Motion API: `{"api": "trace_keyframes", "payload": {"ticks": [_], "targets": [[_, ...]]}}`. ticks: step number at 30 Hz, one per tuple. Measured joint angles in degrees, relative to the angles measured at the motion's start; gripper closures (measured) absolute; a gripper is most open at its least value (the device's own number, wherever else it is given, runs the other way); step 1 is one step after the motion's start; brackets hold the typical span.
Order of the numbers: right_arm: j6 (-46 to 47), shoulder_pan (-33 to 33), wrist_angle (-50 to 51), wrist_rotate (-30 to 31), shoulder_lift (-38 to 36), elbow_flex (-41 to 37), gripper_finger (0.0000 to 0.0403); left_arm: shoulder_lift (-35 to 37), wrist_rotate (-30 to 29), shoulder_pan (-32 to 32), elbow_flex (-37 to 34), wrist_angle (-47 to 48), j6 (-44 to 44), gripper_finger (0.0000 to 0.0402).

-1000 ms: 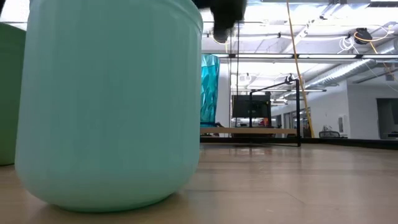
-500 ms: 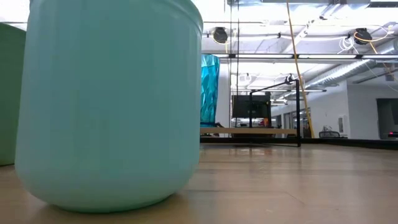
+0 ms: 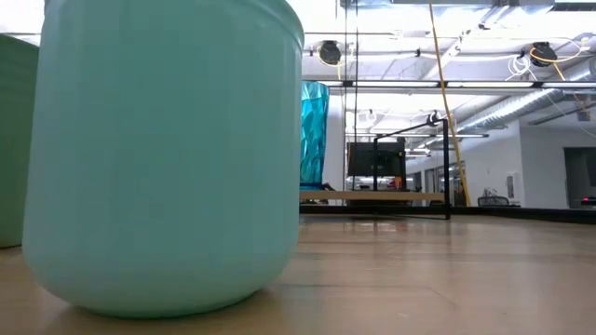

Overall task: Stack small to large cups/mugs on shelf
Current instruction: Put the green cup on the shelf

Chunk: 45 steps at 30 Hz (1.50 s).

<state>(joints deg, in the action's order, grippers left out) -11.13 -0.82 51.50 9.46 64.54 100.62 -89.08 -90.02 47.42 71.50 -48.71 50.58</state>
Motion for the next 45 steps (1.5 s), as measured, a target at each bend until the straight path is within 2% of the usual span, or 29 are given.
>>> {"api": "trace_keyframes", "payload": {"ticks": [5,10,11,14,15,18,21,24,28,31,36,40,45], "targets": [[0.1,-3.8,-7.7,1.8,-5.8,-8.5,0.0316,12.9,0.0,8.7,-2.9,4.7,-1.6,0.0375],[-0.1,-7.1,-17.3,5.8,-11.7,-19.6,0.0316,30.1,1.9,19.4,-15.8,10.5,-14.3,0.0398],[-0.1,-7.5,-18.8,6.8,-12.5,-21.5,0.0316,33.5,5.2,20.8,-19.1,11.5,-16.7,0.0397],[0.4,-8.6,-21.2,9.1,-14.2,-25.6,0.0316,41.6,24.6,22.7,-27.3,13.6,-19.0,0.0391],[0.8,-8.9,-21.6,10.0,-14.5,-26.3,0.0316,43.6,29.2,22.9,-29.2,14.5,-18.8,0.0391],[1.5,-9.6,-23.5,12.0,-15.0,-27.4,0.0316,48.8,34.9,22.8,-33.9,18.4,-20.2,0.0394],[1.5,-10.6,-25.4,12.2,-14.9,-27.4,0.0316,53.0,40.4,22.3,-37.0,28.0,-28.2,0.0399],[0.6,-11.7,-26.4,15.4,-14.7,-27.4,0.0316,55.6,48.7,19.3,-39.6,35.0,-36.0,0.0396],[0.0,-13.0,-26.9,19.3,-14.0,-27.4,0.0316,56.8,60.9,12.3,-42.6,35.4,-39.8,0.0392],[0.6,-13.6,-27.2,19.5,-12.9,-27.4,0.0316,57.7,64.7,5.7,-44.1,36.5,-43.6,0.0399],[0.6,-14.5,-29.0,21.0,-10.4,-27.4,0.0316,58.1,78.3,-4.9,-45.4,35.3,-42.7,0.0397],[-0.3,-15.5,-30.7,21.0,-9.4,-27.4,0.0316,58.9,79.5,-12.4,-47.9,35.4,-43.3,0.0398],[-0.4,-16.5,-30.3,21.0,-9.2,-27.4,0.0316,61.6,79.4,-21.2,-54.9,32.0,-47.2,0.0400]]}}
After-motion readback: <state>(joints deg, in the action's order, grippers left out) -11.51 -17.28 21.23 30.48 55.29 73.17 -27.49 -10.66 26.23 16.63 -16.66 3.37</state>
